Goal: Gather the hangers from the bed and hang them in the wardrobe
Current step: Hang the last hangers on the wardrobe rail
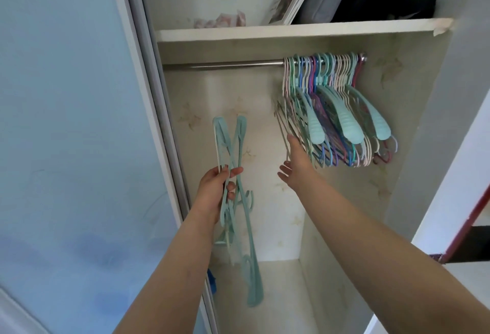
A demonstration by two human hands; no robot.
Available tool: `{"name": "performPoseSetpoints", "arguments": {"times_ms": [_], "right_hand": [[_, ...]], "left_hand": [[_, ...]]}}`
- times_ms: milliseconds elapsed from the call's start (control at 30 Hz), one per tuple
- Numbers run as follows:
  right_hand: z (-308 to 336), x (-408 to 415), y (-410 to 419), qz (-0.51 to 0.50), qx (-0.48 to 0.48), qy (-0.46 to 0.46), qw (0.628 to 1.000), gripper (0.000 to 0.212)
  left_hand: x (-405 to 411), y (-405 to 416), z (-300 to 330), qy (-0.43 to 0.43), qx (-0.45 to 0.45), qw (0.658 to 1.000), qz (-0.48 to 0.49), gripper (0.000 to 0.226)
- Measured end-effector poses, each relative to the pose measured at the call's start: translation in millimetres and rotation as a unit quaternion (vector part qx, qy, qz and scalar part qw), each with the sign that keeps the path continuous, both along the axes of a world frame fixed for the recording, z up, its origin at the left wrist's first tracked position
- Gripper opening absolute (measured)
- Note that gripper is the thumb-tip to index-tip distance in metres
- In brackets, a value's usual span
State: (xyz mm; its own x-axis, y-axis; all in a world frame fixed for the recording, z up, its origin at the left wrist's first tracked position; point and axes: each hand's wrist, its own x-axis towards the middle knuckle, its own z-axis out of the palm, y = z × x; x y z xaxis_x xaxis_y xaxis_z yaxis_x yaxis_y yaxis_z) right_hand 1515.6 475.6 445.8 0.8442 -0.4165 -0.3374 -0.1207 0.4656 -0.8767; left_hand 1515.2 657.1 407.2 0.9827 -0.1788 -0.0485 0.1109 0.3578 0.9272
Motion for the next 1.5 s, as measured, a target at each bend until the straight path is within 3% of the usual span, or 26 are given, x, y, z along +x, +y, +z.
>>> {"name": "performPoseSetpoints", "arguments": {"times_ms": [67,167,300,400,500,700,800,1000,1167,1233,1367,1500], "right_hand": [[-22.0,-15.0,9.9,0.025,0.011,0.039,0.999,0.071],[-59.0,-39.7,31.2,0.102,0.015,0.103,0.989,0.061],[-95.8,-61.9,50.2,0.175,-0.104,0.138,0.969,0.050],[-104.6,-73.1,50.5,0.264,-0.188,0.145,0.935,0.049],[-109.4,-83.4,48.5,0.308,-0.213,0.149,0.915,0.037],[-132.0,-92.7,44.0,0.145,-0.197,0.098,0.965,0.030],[-137.1,-97.8,44.1,0.130,-0.247,0.094,0.956,0.029],[-131.2,-101.3,30.1,0.136,-0.293,0.123,0.938,0.027],[-130.2,-109.9,0.0,0.162,-0.312,0.164,0.922,0.027],[-137.1,-112.1,-12.1,0.146,-0.327,0.183,0.916,0.027],[-153.9,-118.8,-16.3,0.166,-0.379,0.202,0.888,0.019],[-164.6,-132.8,-1.1,0.218,-0.391,0.175,0.877,0.025]], "left_hand": [[-1.2,-0.5,-2.8,0.010,-0.028,1.000,-0.007,0.010],[-0.7,-0.4,-9.2,0.025,-0.058,0.998,-0.019,0.015],[6.3,0.6,-22.7,0.052,-0.121,0.989,-0.069,0.020],[7.5,1.7,-33.4,0.070,-0.111,0.987,-0.088,0.031],[4.3,3.6,-43.7,0.055,-0.059,0.995,-0.057,0.034],[-14.2,2.3,-64.5,0.039,0.069,0.996,0.031,0.012],[-19.8,1.6,-76.0,0.043,0.151,0.985,0.066,0.031],[-24.1,-3.3,-93.7,0.035,0.272,0.957,0.098,0.014],[-14.9,3.9,-113.4,0.048,0.364,0.922,0.121,0.025],[-12.2,7.3,-117.5,0.090,0.344,0.925,0.137,0.029],[-13.4,7.5,-115.0,0.165,0.215,0.954,0.128,0.021],[-24.5,-3.0,-110.7,0.130,0.137,0.977,0.099,0.020]]}}
